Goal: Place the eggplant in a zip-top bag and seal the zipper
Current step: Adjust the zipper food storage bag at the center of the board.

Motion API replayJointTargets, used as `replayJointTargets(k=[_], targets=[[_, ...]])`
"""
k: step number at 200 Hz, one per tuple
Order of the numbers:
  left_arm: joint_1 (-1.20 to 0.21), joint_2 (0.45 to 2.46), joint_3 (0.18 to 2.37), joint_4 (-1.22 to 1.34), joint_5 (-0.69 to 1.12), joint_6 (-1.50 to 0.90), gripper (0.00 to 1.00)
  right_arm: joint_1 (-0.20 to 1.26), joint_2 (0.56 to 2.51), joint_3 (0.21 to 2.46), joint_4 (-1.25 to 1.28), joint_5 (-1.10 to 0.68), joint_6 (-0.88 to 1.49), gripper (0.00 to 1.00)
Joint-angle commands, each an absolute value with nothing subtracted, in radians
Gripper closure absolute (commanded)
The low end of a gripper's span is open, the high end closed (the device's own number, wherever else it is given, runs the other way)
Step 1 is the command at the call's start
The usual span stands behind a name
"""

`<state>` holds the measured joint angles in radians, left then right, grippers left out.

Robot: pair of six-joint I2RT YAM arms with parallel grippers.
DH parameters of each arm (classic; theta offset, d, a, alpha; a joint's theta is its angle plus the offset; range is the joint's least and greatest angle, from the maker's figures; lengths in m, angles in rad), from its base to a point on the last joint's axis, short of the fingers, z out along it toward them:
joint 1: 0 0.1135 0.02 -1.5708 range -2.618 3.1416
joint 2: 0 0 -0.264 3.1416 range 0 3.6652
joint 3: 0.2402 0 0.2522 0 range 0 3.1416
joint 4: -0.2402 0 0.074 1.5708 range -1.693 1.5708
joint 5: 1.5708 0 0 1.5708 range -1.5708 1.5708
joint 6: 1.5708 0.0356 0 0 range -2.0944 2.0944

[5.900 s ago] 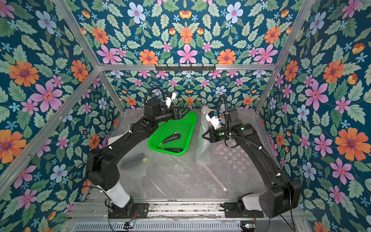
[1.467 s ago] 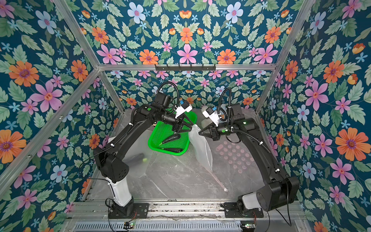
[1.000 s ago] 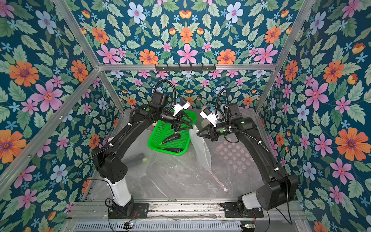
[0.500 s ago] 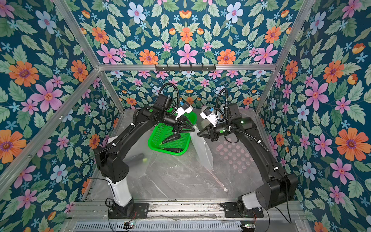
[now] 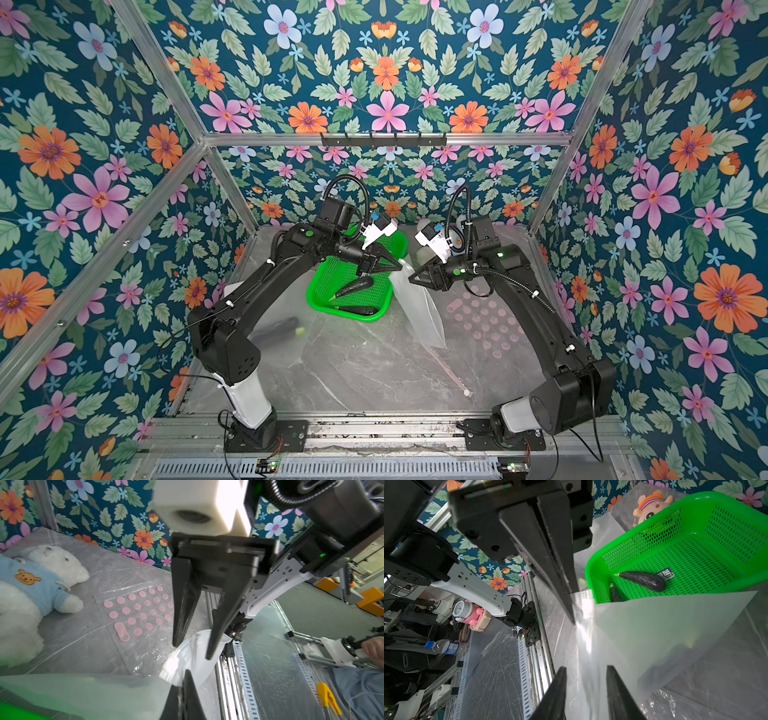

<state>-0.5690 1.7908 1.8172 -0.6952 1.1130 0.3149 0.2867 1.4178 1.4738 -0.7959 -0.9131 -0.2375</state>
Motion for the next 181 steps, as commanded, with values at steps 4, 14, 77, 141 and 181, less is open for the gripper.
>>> replayJointTargets(k=[4, 14, 77, 141, 181], targets=[[-0.573, 1.760, 1.768, -0.567, 0.970, 0.284, 1.00, 0.274, 1.388, 1.457, -0.715, -0.937, -0.197, 0.55], [-0.577, 1.751, 1.743, -0.538, 0.939, 0.287, 1.00, 0.260, 1.378, 1.448, -0.674, -0.956, -0.160, 0.53], [-0.645, 1.668, 1.592, -0.358, 0.794, 0.347, 1.00, 0.225, 1.453, 1.511, -0.583, -1.065, -0.049, 0.54], [-0.653, 1.602, 1.498, -0.252, 0.785, 0.327, 1.00, 0.207, 1.567, 1.566, -0.649, -1.252, -0.084, 0.58], [-0.653, 1.598, 1.497, -0.231, 0.765, 0.331, 1.00, 0.222, 1.592, 1.566, -0.722, -1.269, -0.146, 0.59]])
